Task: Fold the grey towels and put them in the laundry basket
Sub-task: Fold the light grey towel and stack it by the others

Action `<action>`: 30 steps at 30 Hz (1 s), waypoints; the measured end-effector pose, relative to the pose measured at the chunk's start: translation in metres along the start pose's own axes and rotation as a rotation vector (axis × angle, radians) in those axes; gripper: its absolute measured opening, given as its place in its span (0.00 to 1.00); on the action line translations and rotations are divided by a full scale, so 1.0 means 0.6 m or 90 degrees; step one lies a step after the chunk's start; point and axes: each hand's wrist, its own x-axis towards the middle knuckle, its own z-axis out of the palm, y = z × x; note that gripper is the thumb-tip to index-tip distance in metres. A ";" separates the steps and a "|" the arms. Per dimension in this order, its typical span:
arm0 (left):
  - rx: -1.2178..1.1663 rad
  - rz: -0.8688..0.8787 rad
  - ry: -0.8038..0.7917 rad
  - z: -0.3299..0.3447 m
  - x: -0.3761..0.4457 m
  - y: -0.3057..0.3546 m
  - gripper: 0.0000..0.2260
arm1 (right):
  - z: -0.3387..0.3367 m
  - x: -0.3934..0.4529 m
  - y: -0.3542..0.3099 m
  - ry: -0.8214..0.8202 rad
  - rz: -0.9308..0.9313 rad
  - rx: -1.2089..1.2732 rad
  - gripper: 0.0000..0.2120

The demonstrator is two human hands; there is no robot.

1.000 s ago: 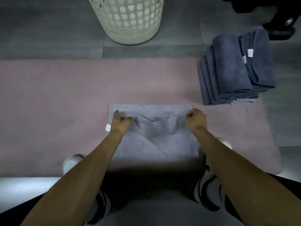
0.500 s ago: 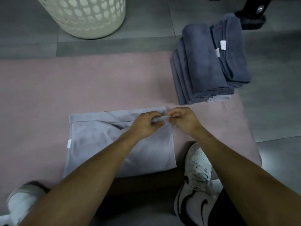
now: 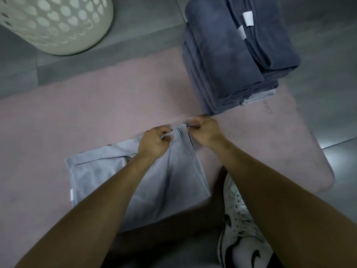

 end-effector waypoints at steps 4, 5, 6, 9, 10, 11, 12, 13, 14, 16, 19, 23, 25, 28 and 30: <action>-0.035 0.059 -0.004 -0.007 0.008 0.006 0.03 | 0.003 0.019 -0.001 -0.048 -0.097 -0.018 0.15; -0.038 0.079 -0.006 -0.009 0.012 0.009 0.03 | 0.003 0.024 -0.002 -0.055 -0.114 -0.039 0.14; -0.040 0.092 -0.011 -0.010 0.017 0.011 0.03 | 0.003 0.027 -0.003 -0.056 -0.121 -0.057 0.12; -0.034 0.091 -0.034 -0.002 0.030 0.013 0.04 | 0.001 0.035 -0.012 -0.042 -0.088 -0.084 0.04; -0.027 0.086 -0.038 0.001 0.032 0.014 0.04 | 0.001 0.035 -0.015 -0.037 -0.075 -0.086 0.04; -0.017 0.082 -0.042 0.004 0.035 0.015 0.03 | 0.003 0.036 -0.016 -0.031 -0.063 -0.077 0.03; -0.003 0.080 -0.046 0.005 0.037 0.016 0.03 | 0.004 0.037 -0.017 -0.023 -0.057 -0.056 0.01; 0.015 0.076 -0.051 0.005 0.040 0.018 0.02 | 0.004 0.037 -0.017 -0.011 -0.054 -0.032 0.02; 0.032 0.072 -0.057 0.004 0.042 0.020 0.02 | 0.004 0.038 -0.016 0.003 -0.055 -0.012 0.03; 0.046 0.074 -0.065 0.001 0.045 0.022 0.02 | -0.002 0.043 -0.012 0.006 -0.044 0.009 0.04; 0.018 0.099 -0.043 0.002 0.048 0.019 0.03 | -0.011 0.047 -0.009 -0.039 -0.039 -0.001 0.13; -0.018 0.135 -0.010 0.013 0.053 0.019 0.01 | -0.002 0.041 -0.005 -0.028 -0.032 0.024 0.12; -0.028 0.105 0.001 0.020 0.055 0.021 0.02 | 0.004 0.036 -0.003 -0.012 -0.036 0.037 0.11; -0.009 0.066 0.026 0.028 0.061 0.026 0.05 | 0.011 0.030 0.003 0.027 -0.051 0.055 0.08; 0.057 0.096 -0.005 0.029 0.063 0.027 0.13 | 0.014 0.025 0.007 0.061 -0.063 0.065 0.08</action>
